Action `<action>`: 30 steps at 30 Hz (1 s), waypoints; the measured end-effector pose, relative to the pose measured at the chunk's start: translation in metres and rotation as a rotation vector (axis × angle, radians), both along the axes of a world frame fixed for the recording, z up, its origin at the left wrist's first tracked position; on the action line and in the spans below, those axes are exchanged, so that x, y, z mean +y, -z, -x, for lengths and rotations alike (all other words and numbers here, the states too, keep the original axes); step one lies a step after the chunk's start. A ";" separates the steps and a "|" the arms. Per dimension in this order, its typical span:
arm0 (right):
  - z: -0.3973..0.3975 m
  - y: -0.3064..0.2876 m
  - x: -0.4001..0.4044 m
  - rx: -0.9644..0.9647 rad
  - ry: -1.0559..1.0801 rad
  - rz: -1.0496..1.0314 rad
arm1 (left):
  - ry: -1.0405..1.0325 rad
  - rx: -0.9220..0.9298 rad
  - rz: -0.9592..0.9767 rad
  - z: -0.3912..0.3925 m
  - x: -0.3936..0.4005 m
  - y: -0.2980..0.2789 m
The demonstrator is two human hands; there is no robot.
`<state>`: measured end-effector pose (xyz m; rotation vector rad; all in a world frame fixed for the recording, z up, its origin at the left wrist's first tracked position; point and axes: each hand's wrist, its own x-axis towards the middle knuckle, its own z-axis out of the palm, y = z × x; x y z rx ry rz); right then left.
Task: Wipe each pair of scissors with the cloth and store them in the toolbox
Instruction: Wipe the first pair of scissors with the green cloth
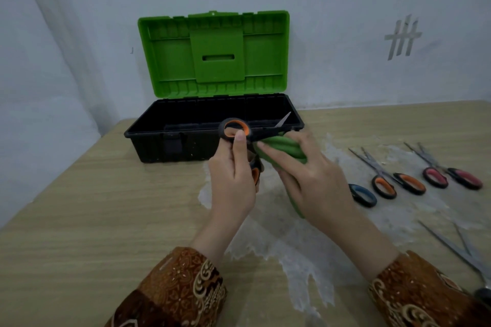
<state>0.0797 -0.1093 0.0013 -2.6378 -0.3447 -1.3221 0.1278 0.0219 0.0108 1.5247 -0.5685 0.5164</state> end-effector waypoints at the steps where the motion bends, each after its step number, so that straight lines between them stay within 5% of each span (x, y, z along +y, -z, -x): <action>1: 0.000 0.000 0.003 0.000 -0.002 -0.014 | -0.034 -0.068 -0.035 0.000 0.001 -0.001; 5: -0.003 -0.002 0.005 0.010 0.097 -0.073 | -0.067 -0.269 -0.189 -0.001 0.006 -0.001; 13: -0.005 -0.001 -0.027 0.057 0.307 -0.172 | 0.032 -0.298 -0.290 0.001 0.004 0.006; 19: -0.003 -0.003 -0.042 0.003 0.316 -0.290 | 0.061 -0.183 -0.210 -0.001 0.002 0.006; 25: 0.002 -0.009 -0.008 -0.018 0.048 -0.054 | -0.013 -0.243 -0.261 -0.002 0.006 0.006; 30: -0.004 -0.003 -0.012 -0.005 0.205 -0.096 | 0.099 0.024 -0.037 -0.001 0.001 0.004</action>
